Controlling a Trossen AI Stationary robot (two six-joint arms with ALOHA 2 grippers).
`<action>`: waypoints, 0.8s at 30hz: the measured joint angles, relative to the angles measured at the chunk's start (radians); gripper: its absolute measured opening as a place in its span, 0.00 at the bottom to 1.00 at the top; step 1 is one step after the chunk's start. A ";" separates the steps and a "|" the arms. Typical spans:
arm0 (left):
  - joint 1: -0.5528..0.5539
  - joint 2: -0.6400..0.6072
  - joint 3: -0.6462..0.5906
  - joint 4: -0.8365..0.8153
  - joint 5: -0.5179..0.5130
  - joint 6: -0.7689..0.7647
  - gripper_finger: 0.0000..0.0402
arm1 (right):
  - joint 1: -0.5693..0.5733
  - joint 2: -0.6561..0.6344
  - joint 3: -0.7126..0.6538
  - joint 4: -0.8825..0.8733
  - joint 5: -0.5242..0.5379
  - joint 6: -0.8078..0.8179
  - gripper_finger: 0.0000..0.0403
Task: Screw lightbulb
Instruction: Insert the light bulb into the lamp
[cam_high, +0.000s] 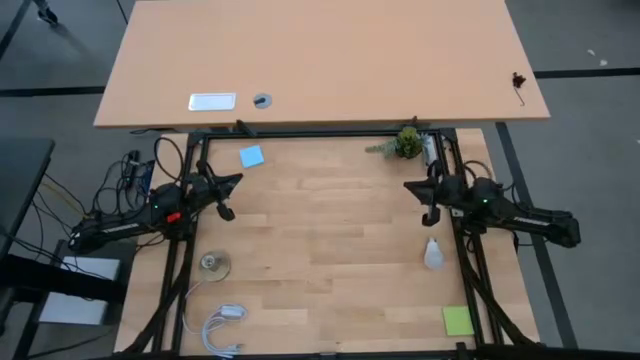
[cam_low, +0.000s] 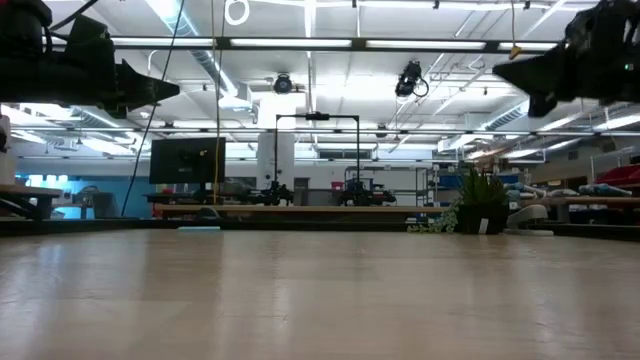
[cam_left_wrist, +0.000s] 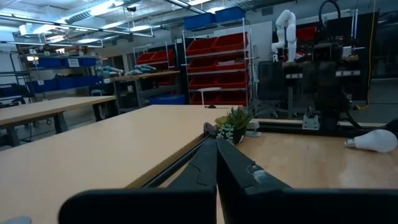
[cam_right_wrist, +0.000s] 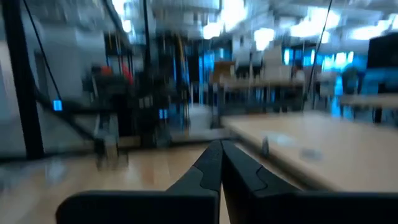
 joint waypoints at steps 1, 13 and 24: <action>0.000 0.000 0.000 0.000 0.000 0.000 0.00 | 0.000 0.000 0.000 0.040 0.000 0.000 0.04; 0.000 0.000 0.000 0.000 0.000 0.000 0.00 | 0.000 0.073 0.041 0.114 0.095 0.170 0.07; 0.000 0.000 0.000 0.000 0.000 0.000 0.00 | 0.033 0.394 0.253 -0.037 0.068 0.330 0.23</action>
